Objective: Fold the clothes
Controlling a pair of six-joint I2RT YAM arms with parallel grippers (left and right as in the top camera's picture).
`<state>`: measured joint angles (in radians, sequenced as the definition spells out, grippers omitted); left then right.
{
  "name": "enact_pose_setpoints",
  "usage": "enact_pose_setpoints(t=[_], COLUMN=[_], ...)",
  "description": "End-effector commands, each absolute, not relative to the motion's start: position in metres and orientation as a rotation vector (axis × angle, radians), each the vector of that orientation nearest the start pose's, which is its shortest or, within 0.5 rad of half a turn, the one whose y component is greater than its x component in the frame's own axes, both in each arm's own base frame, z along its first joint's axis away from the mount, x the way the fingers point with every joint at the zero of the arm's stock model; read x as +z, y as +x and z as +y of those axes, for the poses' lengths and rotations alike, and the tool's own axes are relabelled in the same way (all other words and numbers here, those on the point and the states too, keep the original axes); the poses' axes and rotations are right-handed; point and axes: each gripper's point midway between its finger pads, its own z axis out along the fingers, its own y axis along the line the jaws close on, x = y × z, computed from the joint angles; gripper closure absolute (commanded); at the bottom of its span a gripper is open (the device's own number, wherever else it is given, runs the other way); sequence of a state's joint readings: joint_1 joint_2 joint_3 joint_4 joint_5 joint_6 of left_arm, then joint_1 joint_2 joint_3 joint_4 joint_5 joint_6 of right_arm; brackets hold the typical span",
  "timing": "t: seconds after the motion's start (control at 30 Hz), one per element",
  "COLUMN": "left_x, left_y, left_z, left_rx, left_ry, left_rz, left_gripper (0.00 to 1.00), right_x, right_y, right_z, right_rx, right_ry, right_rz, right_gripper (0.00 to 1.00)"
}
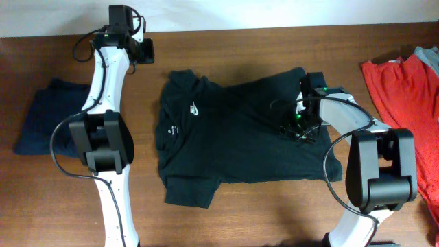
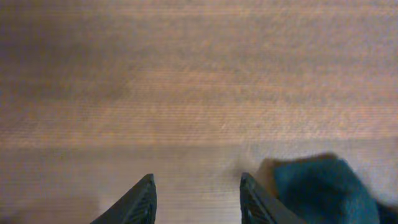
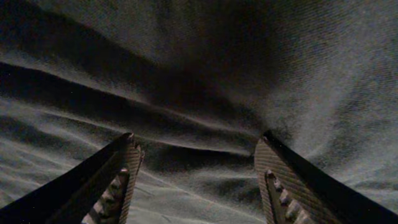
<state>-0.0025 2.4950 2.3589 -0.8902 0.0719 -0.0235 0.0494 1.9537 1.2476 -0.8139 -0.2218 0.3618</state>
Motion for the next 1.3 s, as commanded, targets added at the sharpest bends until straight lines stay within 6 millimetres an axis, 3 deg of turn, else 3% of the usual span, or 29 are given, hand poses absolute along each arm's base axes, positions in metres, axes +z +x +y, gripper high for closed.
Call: enact_pose_setpoints(t=[0.0, 0.13, 0.23, 0.3, 0.4, 0.6, 0.77, 0.9, 1.0, 1.17, 1.27], left_x=[0.131, 0.157, 0.159, 0.152, 0.138, 0.107, 0.06, 0.023, 0.015, 0.015, 0.016], left_y=[0.604, 0.573, 0.542, 0.517, 0.484, 0.451, 0.44, 0.444, 0.453, 0.473, 0.482], left_z=[0.0, -0.005, -0.018, -0.027, -0.041, -0.07, -0.076, -0.065, -0.062, -0.029, -0.015], left_rx=[-0.057, -0.081, -0.128, -0.142, -0.199, -0.242, -0.122, 0.007, 0.016, 0.225, 0.244], left_ry=[-0.005, 0.003, 0.025, 0.035, 0.024, 0.096, 0.172, 0.199, 0.211, 0.149, 0.082], left_rz=[2.569, 2.647, 2.752, 2.856, 3.002, 3.162, 3.229, 3.212, 3.173, 3.092, 3.061], left_gripper=[0.56, 0.56, 0.56, 0.6, 0.74, 0.8, 0.84, 0.86, 0.86, 0.94, 0.97], right_x=[-0.016, -0.007, 0.008, 0.022, 0.039, 0.043, 0.042, 0.042, 0.042, 0.042, 0.041], right_y=[0.338, 0.337, 0.34, 0.343, 0.346, 0.336, 0.329, 0.327, 0.326, 0.326, 0.327], right_z=[0.053, 0.052, 0.047, 0.043, 0.037, 0.043, 0.058, 0.066, 0.066, 0.065, 0.065], right_rx=[0.312, 0.315, 0.315, 0.321, 0.326, 0.373, 0.373, 0.371, 0.371, 0.367, 0.362], right_ry=[0.471, 0.393, 0.398, 0.409, 0.425, 0.427, 0.364, 0.328, 0.329, 0.329, 0.327], right_rz=[3.163, 3.161, 3.124, 3.087, 3.038, 3.07, 3.1, 3.111, 3.116, 3.117, 3.112], right_gripper=[0.38, 0.41, 0.41, 0.4, 0.36, 0.36, 0.36, 0.36, 0.36, 0.36, 0.36])
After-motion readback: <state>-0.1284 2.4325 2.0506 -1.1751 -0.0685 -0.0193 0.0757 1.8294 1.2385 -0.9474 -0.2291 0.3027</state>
